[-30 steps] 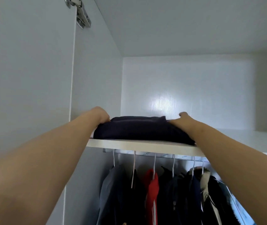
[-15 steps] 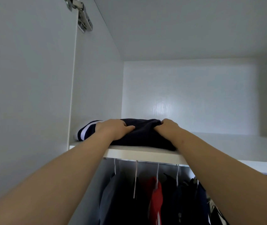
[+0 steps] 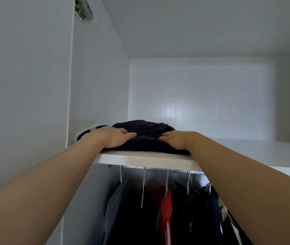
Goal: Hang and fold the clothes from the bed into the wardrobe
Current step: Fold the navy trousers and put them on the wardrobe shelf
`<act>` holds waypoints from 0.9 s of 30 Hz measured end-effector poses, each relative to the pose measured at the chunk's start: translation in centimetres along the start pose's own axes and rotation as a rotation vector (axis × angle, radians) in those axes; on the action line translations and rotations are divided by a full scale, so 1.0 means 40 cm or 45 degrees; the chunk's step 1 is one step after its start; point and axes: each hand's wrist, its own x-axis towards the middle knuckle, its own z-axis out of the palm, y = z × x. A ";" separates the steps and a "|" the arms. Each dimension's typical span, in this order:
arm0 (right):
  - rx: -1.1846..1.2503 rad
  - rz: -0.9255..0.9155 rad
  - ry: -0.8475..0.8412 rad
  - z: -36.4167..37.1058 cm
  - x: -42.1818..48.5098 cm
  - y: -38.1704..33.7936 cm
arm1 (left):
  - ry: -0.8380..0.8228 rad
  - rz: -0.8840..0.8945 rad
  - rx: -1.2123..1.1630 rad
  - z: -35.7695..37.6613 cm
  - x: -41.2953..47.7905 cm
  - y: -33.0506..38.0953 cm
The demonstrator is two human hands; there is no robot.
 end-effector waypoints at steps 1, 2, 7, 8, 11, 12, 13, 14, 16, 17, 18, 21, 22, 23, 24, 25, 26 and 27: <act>-0.006 0.004 0.049 0.003 0.006 0.004 | 0.001 -0.015 -0.032 0.003 0.001 0.000; -0.006 0.014 0.181 0.007 0.012 0.008 | 0.014 -0.040 -0.042 0.004 -0.001 0.001; 0.207 -0.215 0.577 0.017 -0.004 -0.011 | 0.123 -0.148 0.020 0.014 -0.013 0.005; 0.293 -0.248 0.399 0.020 -0.013 -0.015 | 0.132 -0.153 0.027 0.015 -0.014 0.005; 0.306 -0.210 0.021 0.029 -0.034 -0.019 | 0.105 -0.145 0.046 0.018 -0.016 -0.001; 0.313 -0.198 0.000 0.031 -0.033 -0.022 | 0.091 -0.140 0.055 0.022 -0.016 -0.012; 0.324 -0.182 0.001 0.026 -0.033 -0.021 | 0.088 -0.130 0.058 0.020 -0.014 -0.015; 0.329 -0.167 -0.004 0.021 -0.033 -0.021 | 0.085 -0.126 0.052 0.018 -0.014 -0.018; 0.315 -0.140 -0.007 0.015 -0.034 -0.023 | 0.104 -0.129 0.050 0.015 -0.019 -0.015; 0.304 -0.136 -0.002 0.014 -0.034 -0.022 | 0.123 -0.139 0.054 0.015 -0.026 -0.009; 0.291 -0.137 0.022 0.015 -0.035 -0.022 | 0.146 -0.153 0.059 0.017 -0.034 -0.001; 0.242 -0.138 0.252 0.025 -0.045 -0.015 | 0.220 -0.168 0.048 0.021 -0.063 0.016; 0.249 -0.128 0.343 0.026 -0.050 -0.011 | 0.257 -0.166 0.027 0.021 -0.073 0.020; 0.264 -0.118 0.415 0.025 -0.055 -0.007 | 0.297 -0.170 -0.011 0.021 -0.084 0.026; 0.278 -0.113 0.471 0.024 -0.064 -0.003 | 0.334 -0.182 -0.064 0.021 -0.098 0.033; 0.290 -0.113 0.525 0.022 -0.075 0.001 | 0.368 -0.190 -0.129 0.023 -0.113 0.043; 0.311 -0.119 0.590 0.022 -0.088 0.006 | 0.406 -0.186 -0.208 0.025 -0.128 0.056; 0.354 -0.134 0.674 0.022 -0.105 0.010 | 0.448 -0.167 -0.304 0.028 -0.142 0.071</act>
